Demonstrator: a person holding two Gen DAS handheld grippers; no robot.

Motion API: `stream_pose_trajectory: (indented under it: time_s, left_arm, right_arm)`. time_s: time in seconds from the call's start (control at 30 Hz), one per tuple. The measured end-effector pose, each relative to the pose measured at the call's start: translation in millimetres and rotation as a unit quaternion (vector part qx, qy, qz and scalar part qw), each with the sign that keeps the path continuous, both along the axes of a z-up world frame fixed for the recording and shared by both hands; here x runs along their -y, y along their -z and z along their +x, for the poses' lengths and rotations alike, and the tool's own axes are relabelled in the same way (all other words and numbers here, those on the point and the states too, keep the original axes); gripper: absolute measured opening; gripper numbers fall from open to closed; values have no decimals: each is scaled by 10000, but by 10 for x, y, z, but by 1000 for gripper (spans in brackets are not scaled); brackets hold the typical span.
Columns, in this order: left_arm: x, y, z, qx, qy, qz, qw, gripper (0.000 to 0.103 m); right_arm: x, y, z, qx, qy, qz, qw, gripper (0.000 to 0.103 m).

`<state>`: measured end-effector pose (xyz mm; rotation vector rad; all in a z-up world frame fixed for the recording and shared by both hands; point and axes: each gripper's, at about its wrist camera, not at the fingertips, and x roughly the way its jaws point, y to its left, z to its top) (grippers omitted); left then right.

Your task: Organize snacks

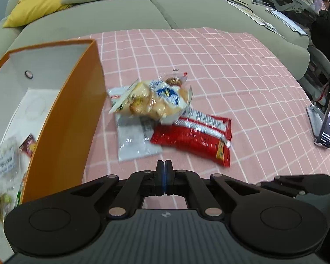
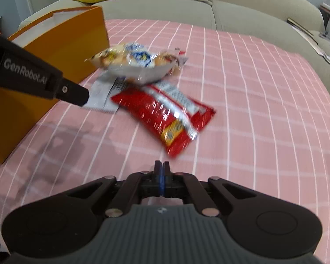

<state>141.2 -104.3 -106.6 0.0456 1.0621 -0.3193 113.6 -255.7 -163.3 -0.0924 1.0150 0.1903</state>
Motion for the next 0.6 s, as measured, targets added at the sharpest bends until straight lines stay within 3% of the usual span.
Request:
stream_pose_trajectory:
  time_s: [0.17, 0.23, 0.27, 0.3, 0.37, 0.43, 0.5, 0.6]
  left_arm:
    - [-92, -25, -82, 20, -8, -84, 10000, 4]
    - [-114, -57, -64, 102, -28, -135, 9999, 12]
    - [-111, -71, -48, 121, -36, -174, 9998, 21]
    - [-112, -89, -35, 163, -44, -215, 9996, 30]
    - [-87, -124, 5, 277, -41, -241, 9993, 39]
    - [-42, -136, 66, 338, -43, -284, 9990, 43]
    - [11, -126, 133, 355, -63, -322, 9988, 47]
    - [79, -90, 248, 320, -115, -356, 9988, 54]
  right_arm:
    - [-48, -29, -157, -18, -275, 87, 9996, 4]
    - [-26, -74, -135, 176, -362, 24, 9992, 17]
    - [-2, -107, -131, 258, -375, -11, 9990, 33]
    - [23, -130, -104, 352, -395, -52, 9986, 40]
    - [50, -157, 9, 488, -450, -133, 9977, 43]
    - [86, -171, 135, 590, -540, -199, 9966, 52]
    - [100, -181, 246, 719, -655, -229, 9950, 69]
    - [88, -165, 393, 798, -914, -245, 9923, 80]
